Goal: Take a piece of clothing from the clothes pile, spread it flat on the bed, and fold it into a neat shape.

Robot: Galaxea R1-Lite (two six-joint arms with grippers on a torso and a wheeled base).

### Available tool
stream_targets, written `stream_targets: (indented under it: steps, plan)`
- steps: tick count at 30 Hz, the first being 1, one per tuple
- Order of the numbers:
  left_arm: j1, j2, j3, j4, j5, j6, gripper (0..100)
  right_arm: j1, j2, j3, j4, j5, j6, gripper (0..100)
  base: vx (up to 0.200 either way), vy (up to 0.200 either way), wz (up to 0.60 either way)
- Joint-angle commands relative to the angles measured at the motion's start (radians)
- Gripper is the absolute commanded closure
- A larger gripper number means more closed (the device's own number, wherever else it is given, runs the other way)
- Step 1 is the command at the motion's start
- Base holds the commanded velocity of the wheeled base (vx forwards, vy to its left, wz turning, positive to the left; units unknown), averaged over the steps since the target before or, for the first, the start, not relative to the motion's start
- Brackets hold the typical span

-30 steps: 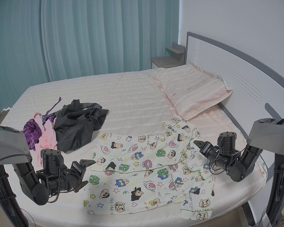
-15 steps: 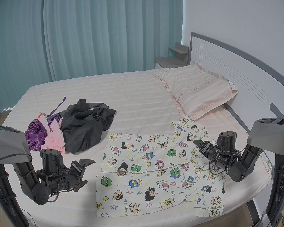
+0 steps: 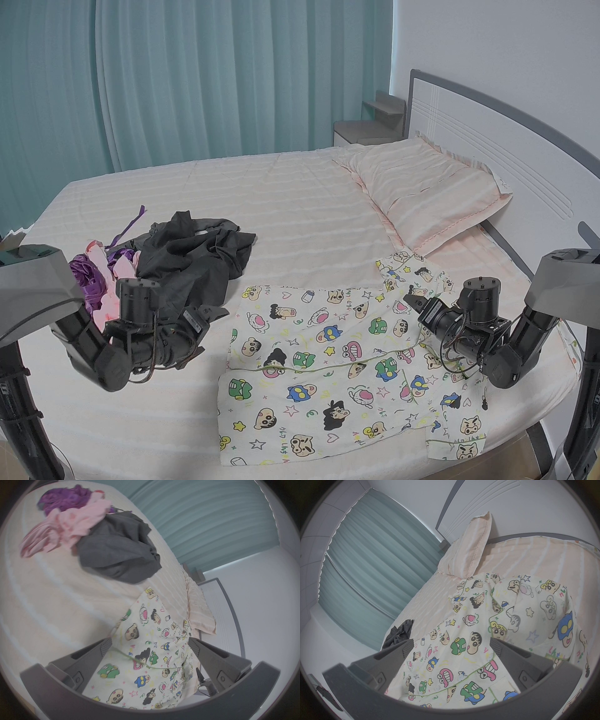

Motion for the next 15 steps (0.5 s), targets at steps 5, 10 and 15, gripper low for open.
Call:
stream_targets:
  steps: [5,10,15]
  plan:
    - [-0.06,0.295,-0.523,0.343,0.064,0.28,0,0.028,-0.013,0.029,-0.021,0.0,0.003,0,0.0,0.0,0.0]
    - [-0.058,0.404,-0.672,0.392,0.128,0.333,0,0.031,-0.014,0.031,-0.021,0.0,0.003,0,0.0,0.0,0.0]
    - [-0.046,0.472,-0.791,0.471,0.128,0.339,0,0.037,-0.013,0.032,-0.021,0.0,0.003,0,0.0,0.0,0.0]
